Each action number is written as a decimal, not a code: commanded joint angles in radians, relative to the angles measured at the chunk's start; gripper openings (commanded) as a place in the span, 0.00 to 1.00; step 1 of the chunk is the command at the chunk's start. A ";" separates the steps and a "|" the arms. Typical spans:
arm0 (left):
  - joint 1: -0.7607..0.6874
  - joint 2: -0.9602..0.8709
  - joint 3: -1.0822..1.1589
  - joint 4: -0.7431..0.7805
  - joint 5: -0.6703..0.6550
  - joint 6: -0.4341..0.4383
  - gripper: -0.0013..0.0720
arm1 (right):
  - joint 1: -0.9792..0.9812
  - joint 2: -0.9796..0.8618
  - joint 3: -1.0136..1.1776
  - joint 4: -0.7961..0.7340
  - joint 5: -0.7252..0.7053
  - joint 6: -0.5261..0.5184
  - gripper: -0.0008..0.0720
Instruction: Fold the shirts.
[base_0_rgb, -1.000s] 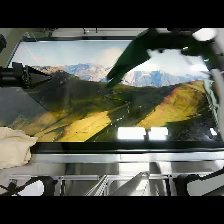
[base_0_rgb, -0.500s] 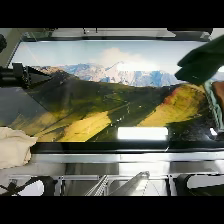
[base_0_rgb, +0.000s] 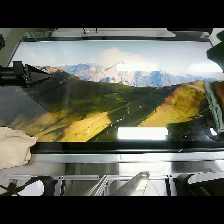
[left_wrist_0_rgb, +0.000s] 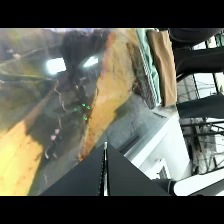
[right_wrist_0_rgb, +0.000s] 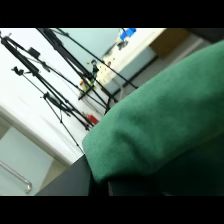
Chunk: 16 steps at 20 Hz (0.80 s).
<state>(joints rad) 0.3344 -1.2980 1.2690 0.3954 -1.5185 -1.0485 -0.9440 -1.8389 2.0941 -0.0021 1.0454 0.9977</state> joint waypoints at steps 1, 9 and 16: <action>-0.001 0.000 0.000 0.001 0.010 0.000 0.03 | -0.076 -0.008 -0.021 -0.188 0.153 0.151 0.03; -0.004 0.000 0.000 0.002 -0.001 0.001 0.03 | -0.121 -0.002 -0.051 -0.892 0.604 0.625 0.03; -0.008 -0.001 0.000 0.002 -0.001 0.021 0.03 | -0.120 0.026 -0.116 -1.432 0.763 0.708 0.03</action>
<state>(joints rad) 0.3275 -1.2984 1.2690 0.3988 -1.5181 -1.0370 -1.0634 -1.8194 2.0148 -1.2079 1.7317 1.6623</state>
